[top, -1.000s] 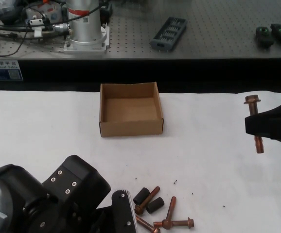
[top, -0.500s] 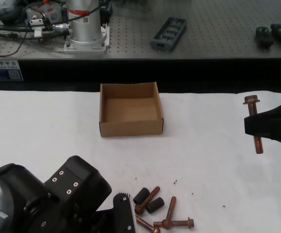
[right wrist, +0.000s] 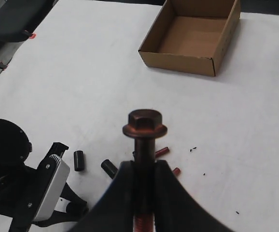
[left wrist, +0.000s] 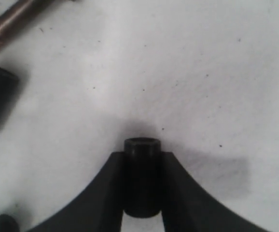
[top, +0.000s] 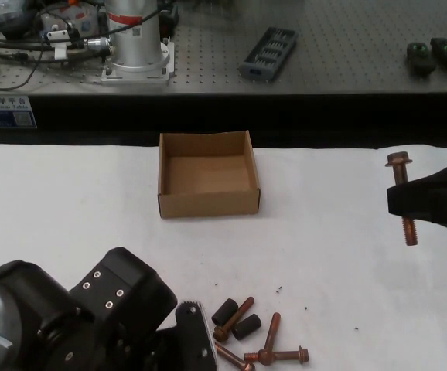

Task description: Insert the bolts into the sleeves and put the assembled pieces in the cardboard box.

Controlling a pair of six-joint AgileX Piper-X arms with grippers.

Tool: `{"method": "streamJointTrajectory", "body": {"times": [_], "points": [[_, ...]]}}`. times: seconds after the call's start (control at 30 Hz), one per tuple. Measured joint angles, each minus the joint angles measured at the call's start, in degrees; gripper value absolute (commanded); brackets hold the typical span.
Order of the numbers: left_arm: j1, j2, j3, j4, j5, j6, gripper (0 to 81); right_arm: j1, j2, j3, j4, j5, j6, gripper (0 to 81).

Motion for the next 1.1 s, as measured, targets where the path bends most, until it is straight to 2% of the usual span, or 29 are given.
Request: {"method": "streamJointTrajectory", "body": {"times": [0.17,0.23,0.37,0.53,0.67,0.87,1.03,1.1], "points": [[0.0,0.6,0.2,-8.7,6.3,-20.0,0.5,0.0,0.0,0.0,-1.5,-0.2,0.0,4.3],[0.0,0.6,0.3,-14.9,7.2,-29.5,0.5,0.0,0.0,0.0,-3.2,-0.7,0.0,4.3],[0.0,0.6,0.3,-27.5,7.6,-42.3,0.5,0.0,0.0,0.0,-6.7,-2.5,0.0,4.3],[0.0,-0.9,0.3,-36.8,5.6,-49.6,0.5,0.0,1.1,0.5,-9.5,-5.0,2.0,4.3],[0.0,-4.0,1.1,-40.2,4.9,-51.8,0.5,0.0,5.2,0.6,-17.0,-8.7,5.9,4.3],[0.0,-11.8,7.9,-48.8,2.4,-61.6,0.5,0.0,9.7,1.1,-20.3,-10.0,7.7,4.3],[0.0,-16.0,10.8,-53.3,2.0,-64.3,0.5,0.0,11.5,4.0,-26.3,-12.3,10.8,4.3],[0.0,-18.2,10.9,-54.2,2.8,-64.5,0.5,0.0,12.4,6.7,-31.8,-13.9,14.4,4.3]]}}
